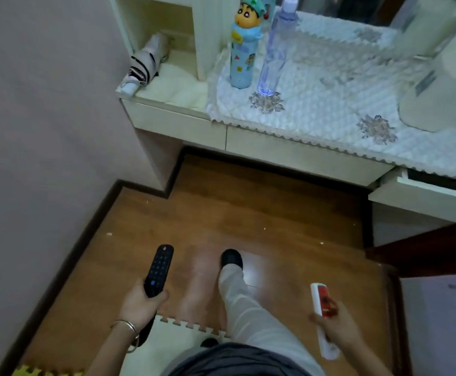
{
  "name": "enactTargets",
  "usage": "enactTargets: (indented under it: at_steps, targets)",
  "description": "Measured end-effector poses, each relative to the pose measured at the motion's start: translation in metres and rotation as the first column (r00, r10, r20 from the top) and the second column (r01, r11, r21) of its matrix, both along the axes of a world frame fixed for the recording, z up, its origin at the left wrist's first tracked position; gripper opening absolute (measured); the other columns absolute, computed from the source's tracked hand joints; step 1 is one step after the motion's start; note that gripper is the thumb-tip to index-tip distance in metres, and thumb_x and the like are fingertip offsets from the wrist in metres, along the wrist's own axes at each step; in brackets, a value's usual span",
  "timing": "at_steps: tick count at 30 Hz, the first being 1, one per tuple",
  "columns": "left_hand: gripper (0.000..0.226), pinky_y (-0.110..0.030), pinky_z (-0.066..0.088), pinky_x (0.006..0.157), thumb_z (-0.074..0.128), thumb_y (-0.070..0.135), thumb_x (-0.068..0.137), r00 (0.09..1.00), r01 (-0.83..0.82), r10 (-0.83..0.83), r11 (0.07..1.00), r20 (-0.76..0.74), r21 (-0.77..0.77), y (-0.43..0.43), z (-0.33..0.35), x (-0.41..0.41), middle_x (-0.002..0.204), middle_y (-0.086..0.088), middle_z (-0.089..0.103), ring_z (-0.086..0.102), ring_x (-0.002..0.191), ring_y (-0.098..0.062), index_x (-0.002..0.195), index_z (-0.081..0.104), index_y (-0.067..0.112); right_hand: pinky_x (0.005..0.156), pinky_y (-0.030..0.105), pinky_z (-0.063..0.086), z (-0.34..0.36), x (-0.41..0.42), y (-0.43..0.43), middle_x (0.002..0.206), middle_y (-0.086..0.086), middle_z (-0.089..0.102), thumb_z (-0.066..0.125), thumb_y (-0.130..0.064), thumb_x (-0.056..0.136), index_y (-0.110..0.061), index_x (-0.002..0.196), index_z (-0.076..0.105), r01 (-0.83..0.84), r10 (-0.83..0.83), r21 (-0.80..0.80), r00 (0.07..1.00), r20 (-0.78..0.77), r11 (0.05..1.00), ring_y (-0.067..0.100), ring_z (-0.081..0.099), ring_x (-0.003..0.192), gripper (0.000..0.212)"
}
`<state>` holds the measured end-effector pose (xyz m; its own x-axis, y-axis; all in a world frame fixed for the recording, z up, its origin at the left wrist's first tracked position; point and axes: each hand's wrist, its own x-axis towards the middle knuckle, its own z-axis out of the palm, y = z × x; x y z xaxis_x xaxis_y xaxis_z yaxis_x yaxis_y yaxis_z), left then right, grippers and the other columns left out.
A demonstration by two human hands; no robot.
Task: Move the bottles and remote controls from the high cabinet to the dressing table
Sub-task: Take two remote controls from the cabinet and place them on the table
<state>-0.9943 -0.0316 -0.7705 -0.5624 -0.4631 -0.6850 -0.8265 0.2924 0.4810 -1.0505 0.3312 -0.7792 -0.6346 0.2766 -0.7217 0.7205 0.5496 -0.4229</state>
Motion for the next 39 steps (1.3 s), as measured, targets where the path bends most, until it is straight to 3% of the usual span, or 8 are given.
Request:
enactTargets:
  at_steps: [7,14,19,25,28,31,35,39]
  targets:
    - [0.03,-0.027,0.034,0.048,0.066,0.021,0.08,0.998,0.063,-0.062,0.997,0.028,-0.039,-0.012,0.003,-0.137,0.072,-0.003,0.051,0.05,0.059,-0.017,0.094,0.042,0.009,0.079,0.037,0.045,-0.021,-0.112,-0.002,0.095,0.019,0.059,0.074,0.0,0.071,0.005,0.126,0.051,0.045,-0.044,-0.002,0.993,0.111,0.999,0.028,0.055,0.083,0.06]
    - [0.033,-0.025,0.034,0.05,0.068,0.018,0.077,0.971,0.209,-0.217,0.975,-0.102,-0.078,-0.007,0.023,-0.256,0.077,-0.003,0.056,0.052,0.064,-0.02,0.098,0.043,0.013,0.097,0.049,0.048,0.021,-0.253,-0.037,0.131,0.012,0.053,0.072,-0.018,0.078,-0.014,0.141,0.034,-0.006,-0.012,-0.126,0.99,-0.143,0.992,0.03,0.056,0.111,0.074]
    - [0.04,-0.021,0.039,0.052,0.07,0.028,0.078,0.901,0.412,-0.414,0.91,-0.128,-0.045,0.005,0.029,-0.339,0.078,0.011,0.053,0.054,0.066,-0.008,0.103,0.04,0.02,0.102,0.047,0.045,0.043,-0.316,-0.05,0.121,0.001,0.056,0.074,-0.024,0.076,-0.018,0.138,0.037,0.07,-0.122,-0.204,0.96,-0.254,0.977,0.016,0.052,0.103,0.073]
    - [0.044,-0.019,0.038,0.055,0.072,0.04,0.072,0.783,0.6,-0.58,0.8,-0.226,0.024,0.03,0.053,-0.438,0.085,0.007,0.057,0.055,0.072,-0.008,0.101,0.046,0.02,0.097,0.044,0.05,0.051,-0.352,-0.059,0.093,-0.02,0.054,0.076,-0.026,0.073,-0.019,0.136,0.041,0.16,-0.216,-0.224,0.943,-0.254,0.961,0.019,0.059,0.102,0.072]
    - [0.046,-0.022,0.04,0.058,0.069,0.049,0.07,0.7,0.693,-0.661,0.72,-0.271,0.031,0.05,0.064,-0.487,0.086,0.008,0.058,0.058,0.075,-0.011,0.099,0.048,0.021,0.093,0.043,0.051,0.057,-0.381,-0.058,0.097,-0.017,0.055,0.077,-0.027,0.072,-0.02,0.137,0.041,0.193,-0.263,-0.264,0.928,-0.263,0.945,0.019,0.06,0.101,0.074]
    - [0.036,-0.018,0.037,0.056,0.069,0.035,0.076,0.664,0.717,-0.654,0.694,-0.363,0.062,0.076,0.069,-0.525,0.083,0.007,0.057,0.054,0.071,-0.005,0.1,0.049,0.017,0.079,0.032,0.053,0.069,-0.414,-0.058,0.099,-0.013,0.054,0.073,-0.025,0.077,-0.02,0.136,0.04,0.2,-0.289,-0.284,0.904,-0.316,0.938,0.012,0.059,0.091,0.067]
    - [0.035,-0.015,0.037,0.053,0.067,0.028,0.076,0.672,0.68,-0.626,0.733,-0.396,-0.003,0.111,0.071,-0.561,0.087,0.001,0.06,0.057,0.07,-0.007,0.1,0.044,0.018,0.068,0.025,0.052,0.08,-0.449,-0.052,0.093,-0.02,0.052,0.072,-0.028,0.078,-0.022,0.135,0.041,0.159,-0.233,-0.219,0.9,-0.368,0.963,0.007,0.059,0.083,0.065]
    - [0.048,-0.038,0.053,0.072,0.066,0.036,0.073,0.72,0.617,-0.602,0.783,-0.345,-0.077,0.142,0.061,-0.592,0.099,-0.01,0.062,0.063,0.085,-0.028,0.108,0.044,0.012,0.067,0.032,0.055,0.082,-0.489,-0.042,0.092,-0.015,0.054,0.072,-0.028,0.078,-0.021,0.13,0.043,0.104,-0.147,-0.131,0.914,-0.379,0.986,0.013,0.059,0.078,0.061]
